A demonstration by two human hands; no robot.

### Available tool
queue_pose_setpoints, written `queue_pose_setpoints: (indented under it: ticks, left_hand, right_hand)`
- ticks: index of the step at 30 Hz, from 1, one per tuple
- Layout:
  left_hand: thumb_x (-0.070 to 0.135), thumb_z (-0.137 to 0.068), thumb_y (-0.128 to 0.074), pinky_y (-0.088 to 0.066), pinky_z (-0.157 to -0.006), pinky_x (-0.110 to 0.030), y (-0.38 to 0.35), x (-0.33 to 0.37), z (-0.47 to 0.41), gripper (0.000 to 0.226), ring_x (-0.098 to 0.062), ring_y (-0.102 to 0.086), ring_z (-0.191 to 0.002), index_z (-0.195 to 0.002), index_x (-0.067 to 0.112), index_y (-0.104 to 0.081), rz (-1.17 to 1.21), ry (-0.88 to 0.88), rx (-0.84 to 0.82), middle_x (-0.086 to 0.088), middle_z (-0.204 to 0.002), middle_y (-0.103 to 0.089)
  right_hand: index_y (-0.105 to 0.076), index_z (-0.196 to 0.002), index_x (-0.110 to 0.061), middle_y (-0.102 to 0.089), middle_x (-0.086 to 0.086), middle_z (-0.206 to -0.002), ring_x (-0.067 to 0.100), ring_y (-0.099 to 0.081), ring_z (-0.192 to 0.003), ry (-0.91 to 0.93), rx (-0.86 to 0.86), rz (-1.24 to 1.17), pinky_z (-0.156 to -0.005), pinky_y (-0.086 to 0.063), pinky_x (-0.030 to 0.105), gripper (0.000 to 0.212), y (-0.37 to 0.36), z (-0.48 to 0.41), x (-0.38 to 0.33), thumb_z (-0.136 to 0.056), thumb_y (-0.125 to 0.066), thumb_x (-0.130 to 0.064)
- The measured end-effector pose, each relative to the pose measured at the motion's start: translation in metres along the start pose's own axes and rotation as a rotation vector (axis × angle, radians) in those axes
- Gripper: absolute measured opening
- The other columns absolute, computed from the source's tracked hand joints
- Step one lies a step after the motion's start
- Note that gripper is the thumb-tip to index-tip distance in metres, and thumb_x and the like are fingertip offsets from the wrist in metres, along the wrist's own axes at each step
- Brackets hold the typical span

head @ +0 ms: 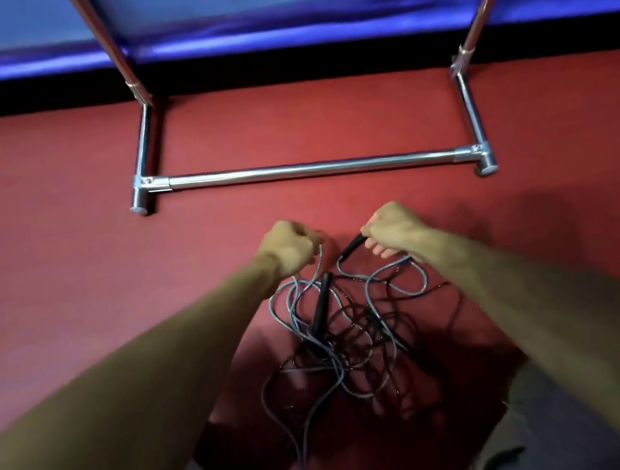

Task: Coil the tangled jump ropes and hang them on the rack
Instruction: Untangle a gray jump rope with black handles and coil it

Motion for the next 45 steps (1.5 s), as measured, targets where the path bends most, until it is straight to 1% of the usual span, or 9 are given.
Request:
queue_pose_setpoints:
  ticks: [6, 10, 17, 20, 24, 28, 32, 40, 45]
  left_hand:
    - [0.022, -0.085, -0.058, -0.052, -0.084, -0.040, 0.004, -0.036, -0.029, 0.021, -0.018, -0.055, -0.076, -0.081, 0.005, -0.070, 0.036, 0.003, 0.072, -0.006, -0.079, -0.066]
    - [0.021, -0.083, -0.054, -0.051, -0.089, -0.041, 0.016, -0.041, -0.028, 0.024, -0.019, -0.057, -0.078, -0.087, 0.005, -0.072, 0.039, 0.009, 0.102, -0.011, -0.087, -0.072]
    - [0.012, -0.090, -0.053, -0.052, -0.091, -0.037, 0.030, -0.008, 0.000, 0.018, -0.024, -0.065, -0.089, -0.087, 0.011, -0.071, -0.045, -0.077, 0.072, -0.009, -0.088, -0.072]
    - [0.010, -0.090, -0.054, -0.051, -0.090, -0.034, 0.043, 0.021, 0.022, 0.017, -0.021, -0.061, -0.086, -0.093, 0.010, -0.070, -0.090, -0.131, 0.096, -0.008, -0.089, -0.069]
    - [0.003, -0.088, -0.058, -0.045, -0.088, -0.026, 0.047, 0.073, 0.063, 0.033, -0.021, -0.060, -0.099, -0.120, 0.006, -0.061, -0.136, -0.234, 0.042, -0.010, -0.112, -0.065]
    - [0.012, -0.087, -0.067, -0.037, -0.103, -0.023, 0.049, 0.131, 0.118, 0.054, -0.018, -0.052, -0.125, -0.138, 0.009, -0.049, -0.289, -0.421, -0.034, -0.006, -0.136, -0.055]
    - [0.034, -0.090, -0.064, -0.046, -0.097, -0.042, 0.067, 0.168, 0.173, 0.034, -0.024, -0.063, -0.103, -0.111, 0.008, -0.063, -0.273, -0.535, 0.025, -0.010, -0.110, -0.069]
    - [0.030, -0.099, -0.051, -0.037, -0.047, -0.028, 0.101, 0.198, 0.268, 0.029, -0.015, -0.042, -0.046, -0.074, 0.015, -0.056, 0.143, -0.750, 0.264, 0.005, -0.058, -0.048]
    - [0.031, -0.103, -0.041, -0.017, -0.042, -0.020, 0.124, 0.211, 0.283, 0.035, -0.010, -0.024, -0.039, -0.071, 0.017, -0.042, 0.663, -0.714, 0.325, 0.002, -0.054, -0.036]
  right_hand:
    - [-0.056, -0.062, -0.012, -0.067, 0.014, -0.090, 0.030, -0.062, -0.083, -0.028, -0.063, 0.275, -0.068, -0.043, 0.028, 0.034, -0.064, -0.024, 0.022, -0.087, -0.062, -0.035]
    - [-0.070, -0.097, -0.011, -0.068, 0.016, -0.107, 0.034, -0.063, -0.102, 0.033, 0.031, 0.413, -0.078, -0.047, 0.033, 0.033, -0.071, -0.025, 0.019, -0.084, -0.067, -0.041]
    - [-0.063, -0.104, -0.019, -0.063, 0.011, -0.120, 0.033, -0.055, -0.117, 0.097, 0.070, 0.490, -0.098, -0.036, 0.039, 0.021, -0.044, 0.008, -0.002, -0.095, -0.048, -0.031]
    - [-0.055, -0.084, -0.020, -0.068, 0.009, -0.106, 0.031, -0.060, -0.108, 0.200, 0.065, 0.344, -0.093, -0.045, 0.035, 0.013, -0.009, 0.033, -0.025, -0.096, -0.050, -0.023]
    - [-0.056, -0.070, -0.023, -0.064, -0.003, -0.070, 0.016, -0.062, -0.071, 0.437, 0.033, 0.243, -0.054, -0.042, 0.015, 0.026, 0.045, 0.093, -0.076, -0.092, -0.051, -0.010]
    - [-0.057, -0.074, -0.021, -0.061, -0.003, -0.064, 0.004, -0.059, -0.056, 0.695, 0.007, 0.227, -0.055, -0.043, 0.011, 0.026, 0.091, 0.183, -0.138, -0.095, -0.051, -0.007]
    - [-0.057, -0.075, -0.019, -0.061, 0.000, -0.066, 0.016, -0.063, -0.062, 0.896, 0.075, 0.185, -0.064, -0.050, 0.027, 0.027, 0.132, 0.264, -0.184, -0.096, -0.049, -0.004]
    - [-0.060, -0.084, -0.003, -0.052, -0.008, -0.055, 0.019, -0.061, -0.057, 1.001, 0.103, -0.134, -0.063, -0.043, 0.024, 0.027, 0.162, 0.341, -0.191, -0.100, -0.046, -0.020]
    - [-0.059, -0.076, -0.015, -0.064, -0.001, -0.064, 0.013, -0.067, -0.066, 0.927, 0.059, 0.305, -0.072, -0.049, 0.027, 0.031, 0.124, 0.337, -0.182, -0.099, -0.047, -0.033]
Point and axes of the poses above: each hand's wrist, its own z-axis away from the middle knuckle, its own y-axis out of the back of the hand, x = y × z, the point moved 9 cm from there along -z, towards the middle knuckle
